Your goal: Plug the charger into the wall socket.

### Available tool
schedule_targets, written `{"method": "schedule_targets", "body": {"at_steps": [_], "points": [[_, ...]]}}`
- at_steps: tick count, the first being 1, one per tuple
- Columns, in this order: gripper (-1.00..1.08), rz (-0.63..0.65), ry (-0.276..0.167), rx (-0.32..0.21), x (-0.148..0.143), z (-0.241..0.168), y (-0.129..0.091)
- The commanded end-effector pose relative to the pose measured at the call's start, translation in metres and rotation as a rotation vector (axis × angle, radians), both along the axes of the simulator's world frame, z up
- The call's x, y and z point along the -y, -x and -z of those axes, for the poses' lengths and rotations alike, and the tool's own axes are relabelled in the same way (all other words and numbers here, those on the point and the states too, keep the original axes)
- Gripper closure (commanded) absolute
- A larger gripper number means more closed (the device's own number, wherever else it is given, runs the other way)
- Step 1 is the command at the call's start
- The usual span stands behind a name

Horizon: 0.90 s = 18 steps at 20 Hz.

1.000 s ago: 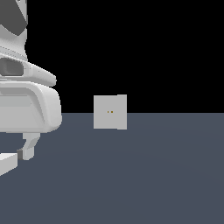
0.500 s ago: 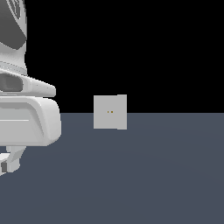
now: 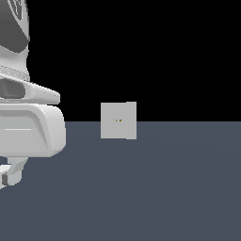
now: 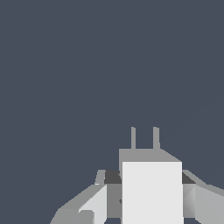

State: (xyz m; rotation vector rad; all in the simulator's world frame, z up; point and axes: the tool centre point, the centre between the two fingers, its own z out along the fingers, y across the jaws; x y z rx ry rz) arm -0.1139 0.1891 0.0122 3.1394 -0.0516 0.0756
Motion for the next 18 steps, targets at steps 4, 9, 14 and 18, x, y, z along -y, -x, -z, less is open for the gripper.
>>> {"method": "schedule_targets", "body": {"at_steps": [4, 9, 14, 18], "points": [[1.08, 0.009, 0.000, 0.000, 0.011, -0.006, -0.006], [1.08, 0.031, 0.000, 0.000, 0.039, -0.020, -0.018], [1.08, 0.068, -0.001, 0.000, 0.085, -0.044, -0.039], [1.08, 0.098, -0.001, 0.000, 0.124, -0.064, -0.056]]}}
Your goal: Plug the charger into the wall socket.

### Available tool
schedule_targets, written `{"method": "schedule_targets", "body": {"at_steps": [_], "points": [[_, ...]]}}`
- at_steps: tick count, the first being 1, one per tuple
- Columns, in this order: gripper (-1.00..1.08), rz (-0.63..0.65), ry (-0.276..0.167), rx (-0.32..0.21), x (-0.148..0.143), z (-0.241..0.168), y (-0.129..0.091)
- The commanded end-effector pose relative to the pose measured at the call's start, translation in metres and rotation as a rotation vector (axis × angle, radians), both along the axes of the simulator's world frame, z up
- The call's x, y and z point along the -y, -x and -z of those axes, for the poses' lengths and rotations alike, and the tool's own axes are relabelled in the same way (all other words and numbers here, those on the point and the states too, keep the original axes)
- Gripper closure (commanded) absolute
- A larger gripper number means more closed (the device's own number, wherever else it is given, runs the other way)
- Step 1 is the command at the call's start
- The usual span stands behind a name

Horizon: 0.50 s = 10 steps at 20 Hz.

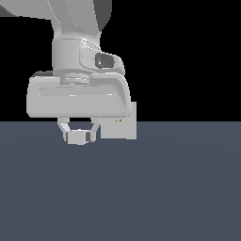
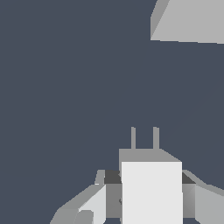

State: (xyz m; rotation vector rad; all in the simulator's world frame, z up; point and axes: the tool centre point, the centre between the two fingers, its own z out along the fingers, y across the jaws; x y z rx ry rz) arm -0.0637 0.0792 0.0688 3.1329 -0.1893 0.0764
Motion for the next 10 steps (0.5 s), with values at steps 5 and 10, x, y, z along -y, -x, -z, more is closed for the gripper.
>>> {"method": "schedule_targets", "body": {"at_steps": [5, 10], "points": [[1.08, 0.038, 0.000, 0.000, 0.050, -0.026, -0.021], [1.08, 0.050, 0.000, 0.000, 0.065, -0.033, -0.027]]}}
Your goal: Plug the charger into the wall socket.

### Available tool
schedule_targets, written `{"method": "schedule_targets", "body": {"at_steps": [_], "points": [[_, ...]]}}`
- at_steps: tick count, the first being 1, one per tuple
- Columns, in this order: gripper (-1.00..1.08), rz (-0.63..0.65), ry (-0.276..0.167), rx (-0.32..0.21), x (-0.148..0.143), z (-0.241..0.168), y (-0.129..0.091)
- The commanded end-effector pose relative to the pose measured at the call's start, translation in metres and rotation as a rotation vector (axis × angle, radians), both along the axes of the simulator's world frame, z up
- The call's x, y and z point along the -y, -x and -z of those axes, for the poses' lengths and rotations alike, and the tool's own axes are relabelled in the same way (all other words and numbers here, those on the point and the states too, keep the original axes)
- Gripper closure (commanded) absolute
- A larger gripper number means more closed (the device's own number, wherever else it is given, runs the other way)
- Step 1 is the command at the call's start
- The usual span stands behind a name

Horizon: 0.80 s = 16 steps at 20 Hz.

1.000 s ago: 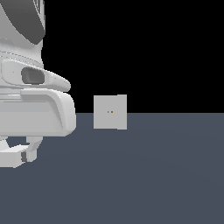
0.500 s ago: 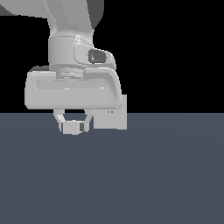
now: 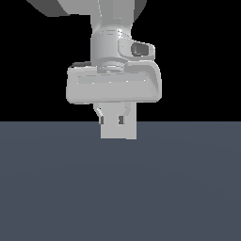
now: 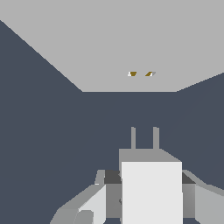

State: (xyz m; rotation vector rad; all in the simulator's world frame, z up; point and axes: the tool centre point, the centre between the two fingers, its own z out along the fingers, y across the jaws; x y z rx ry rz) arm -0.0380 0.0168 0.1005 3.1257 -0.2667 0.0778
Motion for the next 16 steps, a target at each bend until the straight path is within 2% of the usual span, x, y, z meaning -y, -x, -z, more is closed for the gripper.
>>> {"method": "schedule_targets", "body": {"at_steps": [1, 10, 16], "points": [[1.08, 0.001, 0.000, -0.001, 0.0026, -0.0016, -0.0016], [1.08, -0.002, 0.000, -0.001, -0.0011, 0.0006, -0.0009], [1.08, -0.002, 0.000, -0.001, 0.0005, 0.0007, -0.0096]]}}
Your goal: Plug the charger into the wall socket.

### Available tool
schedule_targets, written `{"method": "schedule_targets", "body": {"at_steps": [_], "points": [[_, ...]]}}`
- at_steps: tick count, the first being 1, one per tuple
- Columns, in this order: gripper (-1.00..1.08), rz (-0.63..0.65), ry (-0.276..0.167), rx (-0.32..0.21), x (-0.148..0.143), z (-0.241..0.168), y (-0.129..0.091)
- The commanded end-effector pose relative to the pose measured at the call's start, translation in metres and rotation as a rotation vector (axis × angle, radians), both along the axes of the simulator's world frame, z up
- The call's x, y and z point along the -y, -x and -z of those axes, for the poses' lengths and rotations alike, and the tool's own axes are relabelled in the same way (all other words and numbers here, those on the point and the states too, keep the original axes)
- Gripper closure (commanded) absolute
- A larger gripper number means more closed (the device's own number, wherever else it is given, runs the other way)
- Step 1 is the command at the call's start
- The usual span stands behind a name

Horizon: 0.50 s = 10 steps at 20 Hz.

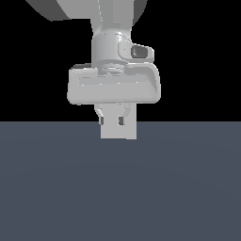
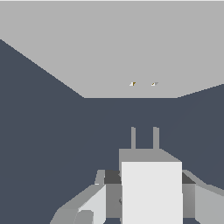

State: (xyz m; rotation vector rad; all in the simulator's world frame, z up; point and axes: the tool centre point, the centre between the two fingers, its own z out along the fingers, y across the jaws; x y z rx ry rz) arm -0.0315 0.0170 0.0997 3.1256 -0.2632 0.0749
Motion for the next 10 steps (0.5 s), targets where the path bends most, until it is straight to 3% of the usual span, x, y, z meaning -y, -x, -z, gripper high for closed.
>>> {"method": "schedule_targets", "body": {"at_steps": [1, 10], "points": [[1.08, 0.000, 0.000, 0.000, 0.001, 0.000, -0.006], [1.08, 0.000, 0.000, 0.001, 0.006, 0.000, -0.036]]}}
